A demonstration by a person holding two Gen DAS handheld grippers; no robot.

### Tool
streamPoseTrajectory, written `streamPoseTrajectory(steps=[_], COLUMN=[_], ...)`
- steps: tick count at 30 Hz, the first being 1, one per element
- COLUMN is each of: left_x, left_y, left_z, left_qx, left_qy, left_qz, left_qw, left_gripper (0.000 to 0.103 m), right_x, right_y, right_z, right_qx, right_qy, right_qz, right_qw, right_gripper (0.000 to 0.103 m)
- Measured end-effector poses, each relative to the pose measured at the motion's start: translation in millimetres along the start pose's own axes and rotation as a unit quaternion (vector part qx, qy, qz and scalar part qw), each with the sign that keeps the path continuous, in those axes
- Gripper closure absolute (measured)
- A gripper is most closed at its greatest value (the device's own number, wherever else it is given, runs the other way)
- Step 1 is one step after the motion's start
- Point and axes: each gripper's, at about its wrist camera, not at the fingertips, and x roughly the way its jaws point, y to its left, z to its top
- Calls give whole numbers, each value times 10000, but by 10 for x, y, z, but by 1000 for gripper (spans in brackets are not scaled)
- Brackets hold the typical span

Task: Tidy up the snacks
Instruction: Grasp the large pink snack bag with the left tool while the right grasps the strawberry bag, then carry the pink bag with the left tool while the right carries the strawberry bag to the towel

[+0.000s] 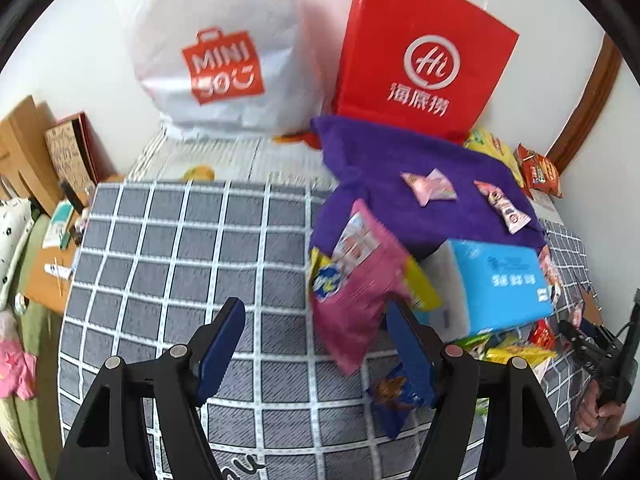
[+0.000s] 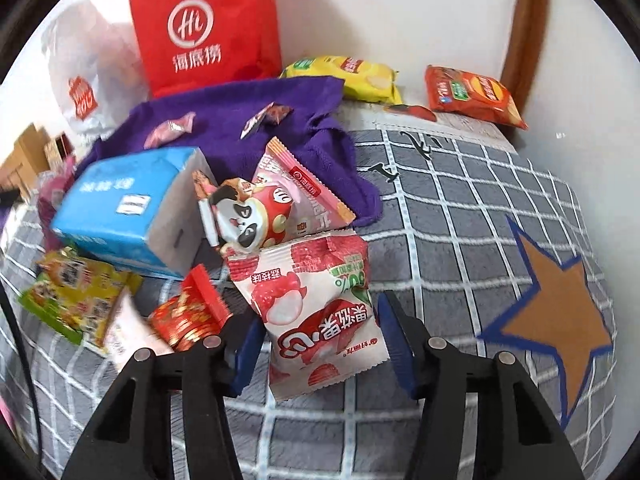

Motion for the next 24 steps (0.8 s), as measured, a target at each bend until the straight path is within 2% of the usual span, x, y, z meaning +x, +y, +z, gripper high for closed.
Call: streamPoseTrajectory(steps=[4,8,12,19,21,22,23,24], left_x=[112,289,467,567,603,623,639,638], left_y=[-110,-219,-176,-162,-154,-150,-153,-153], left_z=[-60,-94,-79,-25,-11,-13,-18,-28], left_qx=[371,678,639,688,591,550,527,508], left_qy=[0,57,187,-9,29,74,116,109], left_qz=[-97,101,-26,-432,-588,-647,-663,-693], left_qw=[9993,9976,9978,9967,9965,9964,9963,9962], left_gripper=[30,28,28,28,34,45,49,49], right_x=[-108,-180,-251,-358,-386,-404,-415,-431], right_y=[63,144,207,209,203,202,198,200], right_z=[-63,-131,-184,-189,-179,-174,-169,-164], right_qx=[127,172,118,106,85,90,98,112], right_qy=[-28,4,40,206,235,240,242,245], right_qz=[18,52,-35,-81,-144,-165,-163,-149], right_qw=[9999,9998,9999,9997,9996,9995,9995,9995], right_gripper=[49,49,50,50,50,50,50,50])
